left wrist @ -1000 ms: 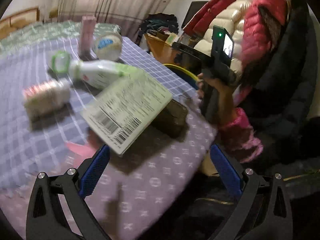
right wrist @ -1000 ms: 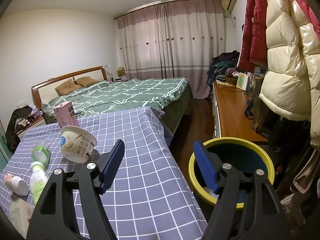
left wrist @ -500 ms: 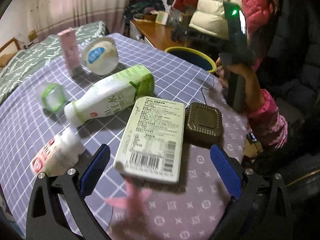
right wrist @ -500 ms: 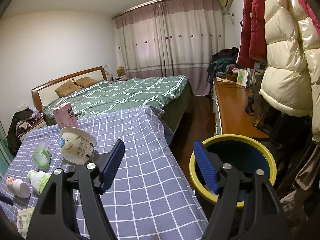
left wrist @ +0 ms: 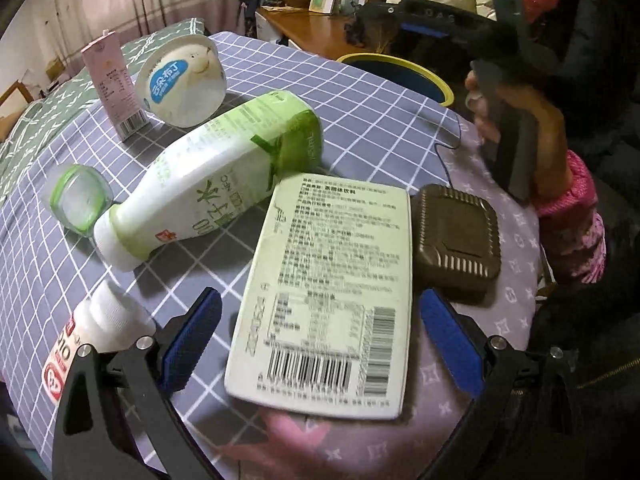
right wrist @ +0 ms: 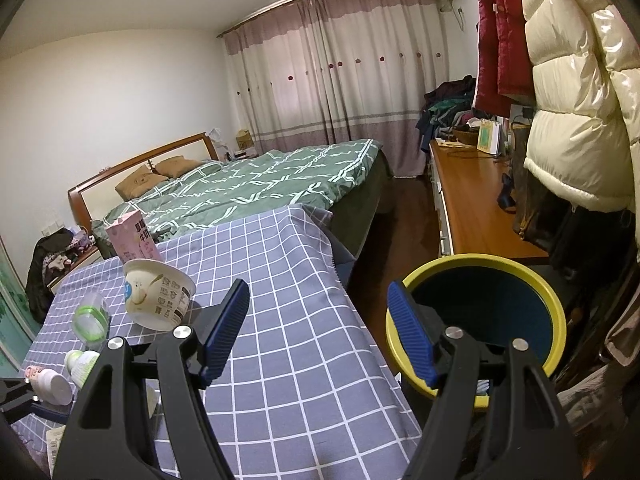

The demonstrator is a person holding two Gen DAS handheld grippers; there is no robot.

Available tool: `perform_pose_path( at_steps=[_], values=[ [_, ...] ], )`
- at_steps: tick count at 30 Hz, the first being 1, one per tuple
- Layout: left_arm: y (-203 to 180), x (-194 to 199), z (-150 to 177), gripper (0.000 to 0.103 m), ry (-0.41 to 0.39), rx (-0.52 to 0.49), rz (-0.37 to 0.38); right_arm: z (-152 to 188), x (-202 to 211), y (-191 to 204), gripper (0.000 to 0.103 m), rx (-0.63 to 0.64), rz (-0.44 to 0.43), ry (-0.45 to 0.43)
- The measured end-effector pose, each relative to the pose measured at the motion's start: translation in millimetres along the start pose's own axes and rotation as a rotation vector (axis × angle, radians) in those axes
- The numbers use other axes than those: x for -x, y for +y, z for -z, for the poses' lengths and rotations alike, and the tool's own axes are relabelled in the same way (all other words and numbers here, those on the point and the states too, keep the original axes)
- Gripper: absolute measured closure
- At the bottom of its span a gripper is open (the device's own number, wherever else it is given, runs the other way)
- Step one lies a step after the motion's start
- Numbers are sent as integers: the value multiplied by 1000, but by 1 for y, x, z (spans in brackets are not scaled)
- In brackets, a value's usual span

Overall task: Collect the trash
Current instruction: 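Grasp the white barcode card with the left gripper and lift it, then carry the barcode card over the yellow bin and open the left gripper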

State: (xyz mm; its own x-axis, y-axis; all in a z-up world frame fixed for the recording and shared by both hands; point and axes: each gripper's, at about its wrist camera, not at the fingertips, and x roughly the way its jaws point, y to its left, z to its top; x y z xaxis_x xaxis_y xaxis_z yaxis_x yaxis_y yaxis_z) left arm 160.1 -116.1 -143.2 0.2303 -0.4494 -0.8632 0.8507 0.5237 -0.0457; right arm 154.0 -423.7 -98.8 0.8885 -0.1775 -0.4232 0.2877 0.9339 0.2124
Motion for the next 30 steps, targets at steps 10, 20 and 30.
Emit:
perform_pose_path(
  at_steps=[10, 20, 30],
  values=[
    [-3, 1, -1, 31, 22, 8, -65, 0, 6, -5, 35, -21, -14, -28],
    [-12, 54, -8, 32, -51, 68, -158, -3, 31, -29, 35, -49, -57, -59],
    [-30, 37, -108, 32, -130, 54, -102, -14, 88, -103, 35, -78, 67, -118]
  ],
)
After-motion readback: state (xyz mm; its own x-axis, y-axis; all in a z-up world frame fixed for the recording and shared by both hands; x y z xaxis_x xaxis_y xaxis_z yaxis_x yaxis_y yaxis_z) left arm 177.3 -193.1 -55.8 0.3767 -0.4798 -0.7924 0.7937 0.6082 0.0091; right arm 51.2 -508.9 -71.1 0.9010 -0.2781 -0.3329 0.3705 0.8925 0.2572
